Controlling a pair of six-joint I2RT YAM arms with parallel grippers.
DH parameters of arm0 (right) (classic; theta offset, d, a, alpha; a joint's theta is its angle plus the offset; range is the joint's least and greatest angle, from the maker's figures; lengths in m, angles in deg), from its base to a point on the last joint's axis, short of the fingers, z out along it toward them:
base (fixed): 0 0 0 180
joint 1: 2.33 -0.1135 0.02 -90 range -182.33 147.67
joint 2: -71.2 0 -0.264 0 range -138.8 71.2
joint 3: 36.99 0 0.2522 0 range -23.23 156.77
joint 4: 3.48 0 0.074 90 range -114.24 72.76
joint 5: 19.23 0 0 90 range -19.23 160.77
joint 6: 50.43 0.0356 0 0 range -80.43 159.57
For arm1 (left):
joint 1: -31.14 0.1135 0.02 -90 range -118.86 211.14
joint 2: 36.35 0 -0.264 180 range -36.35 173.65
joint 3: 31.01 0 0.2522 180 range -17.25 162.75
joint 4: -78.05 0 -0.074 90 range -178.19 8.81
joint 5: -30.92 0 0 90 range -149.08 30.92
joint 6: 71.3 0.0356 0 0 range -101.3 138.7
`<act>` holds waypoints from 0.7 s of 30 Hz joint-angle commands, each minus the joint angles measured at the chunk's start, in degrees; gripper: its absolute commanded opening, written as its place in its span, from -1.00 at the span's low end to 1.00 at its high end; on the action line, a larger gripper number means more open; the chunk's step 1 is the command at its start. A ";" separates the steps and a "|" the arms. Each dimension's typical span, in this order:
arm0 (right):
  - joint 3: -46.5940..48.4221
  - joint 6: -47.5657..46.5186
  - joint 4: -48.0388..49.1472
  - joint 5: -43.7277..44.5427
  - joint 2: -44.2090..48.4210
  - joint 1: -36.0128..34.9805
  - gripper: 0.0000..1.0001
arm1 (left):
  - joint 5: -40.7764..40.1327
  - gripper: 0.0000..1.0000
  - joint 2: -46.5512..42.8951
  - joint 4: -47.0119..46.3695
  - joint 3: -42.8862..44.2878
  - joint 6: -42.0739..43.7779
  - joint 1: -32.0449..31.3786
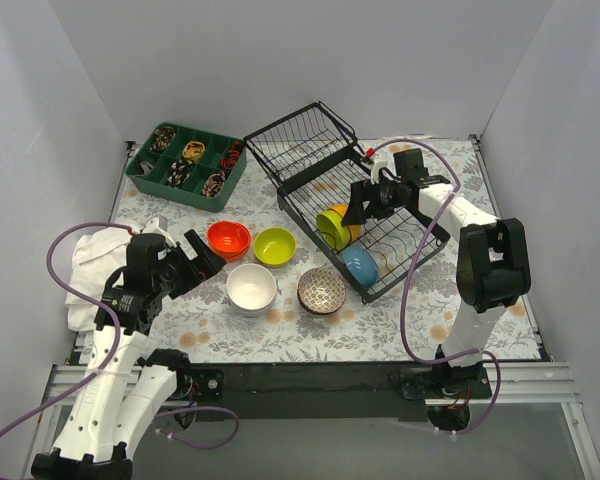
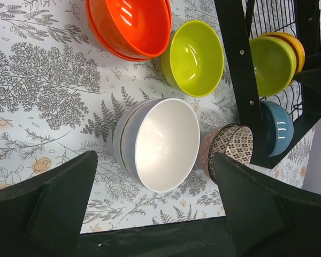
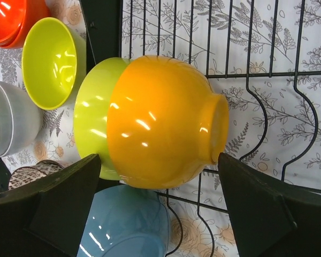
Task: Unload the bowls from the dish rack
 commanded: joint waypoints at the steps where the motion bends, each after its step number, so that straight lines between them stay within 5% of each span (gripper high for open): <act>1: 0.46 -2.96 3.35 -3.73 -1.35 -0.09 0.95 | 0.31 0.80 -1.12 1.16 0.52 -0.04 0.18; 9: 0.72 -5.87 3.17 -7.25 -3.63 0.00 0.79 | 1.72 0.81 -1.39 0.11 0.25 1.01 0.18; 18: 0.72 -5.43 1.59 -4.80 -0.92 -0.17 -0.02 | 2.24 0.81 -1.39 -0.42 0.16 1.37 0.18; 21: 0.46 -5.25 1.15 -0.67 1.54 -0.26 -0.11 | 2.33 0.81 -1.13 -0.86 0.08 1.37 0.18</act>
